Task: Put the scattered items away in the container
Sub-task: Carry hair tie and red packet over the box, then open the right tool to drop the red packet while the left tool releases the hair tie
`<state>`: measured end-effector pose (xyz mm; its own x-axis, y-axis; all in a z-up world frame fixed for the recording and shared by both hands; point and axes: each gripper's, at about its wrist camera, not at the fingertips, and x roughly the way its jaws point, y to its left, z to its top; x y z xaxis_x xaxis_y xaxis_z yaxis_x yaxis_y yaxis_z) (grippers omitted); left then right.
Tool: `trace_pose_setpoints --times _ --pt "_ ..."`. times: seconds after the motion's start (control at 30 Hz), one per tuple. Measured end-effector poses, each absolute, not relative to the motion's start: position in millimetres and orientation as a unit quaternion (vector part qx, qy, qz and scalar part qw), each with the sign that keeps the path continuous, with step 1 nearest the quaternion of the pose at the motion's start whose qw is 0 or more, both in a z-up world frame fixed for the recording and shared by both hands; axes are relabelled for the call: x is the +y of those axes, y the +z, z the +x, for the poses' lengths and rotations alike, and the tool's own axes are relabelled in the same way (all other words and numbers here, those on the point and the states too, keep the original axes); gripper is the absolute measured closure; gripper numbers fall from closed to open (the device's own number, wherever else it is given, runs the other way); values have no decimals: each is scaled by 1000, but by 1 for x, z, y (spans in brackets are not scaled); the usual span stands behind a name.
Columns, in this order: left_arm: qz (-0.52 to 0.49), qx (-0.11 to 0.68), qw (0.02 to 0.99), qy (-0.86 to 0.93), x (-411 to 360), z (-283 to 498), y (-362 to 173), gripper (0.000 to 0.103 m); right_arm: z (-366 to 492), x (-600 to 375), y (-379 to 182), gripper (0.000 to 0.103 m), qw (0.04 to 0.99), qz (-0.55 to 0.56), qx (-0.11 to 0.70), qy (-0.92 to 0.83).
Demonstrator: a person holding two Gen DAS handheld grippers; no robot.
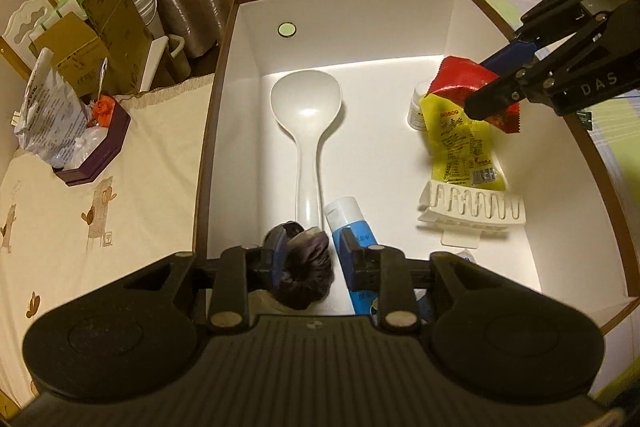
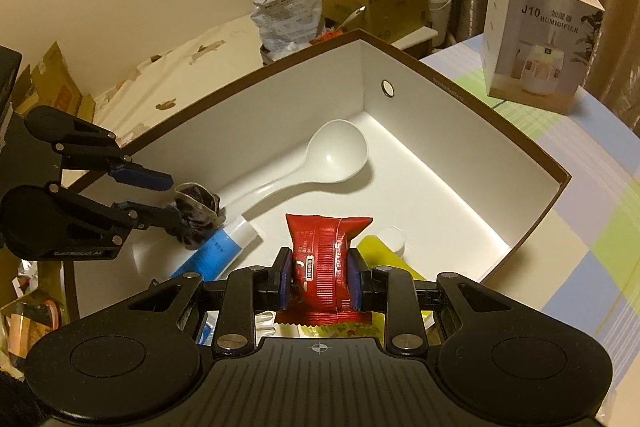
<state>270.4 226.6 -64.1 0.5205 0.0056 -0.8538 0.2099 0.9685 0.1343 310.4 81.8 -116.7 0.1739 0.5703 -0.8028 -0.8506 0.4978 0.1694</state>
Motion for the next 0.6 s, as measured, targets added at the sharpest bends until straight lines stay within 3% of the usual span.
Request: trace_pose_setpoints --times 0.6 --pt "106 494 861 -51 227 275 -68 70 316 90 -128 72 741 -171 438 479"
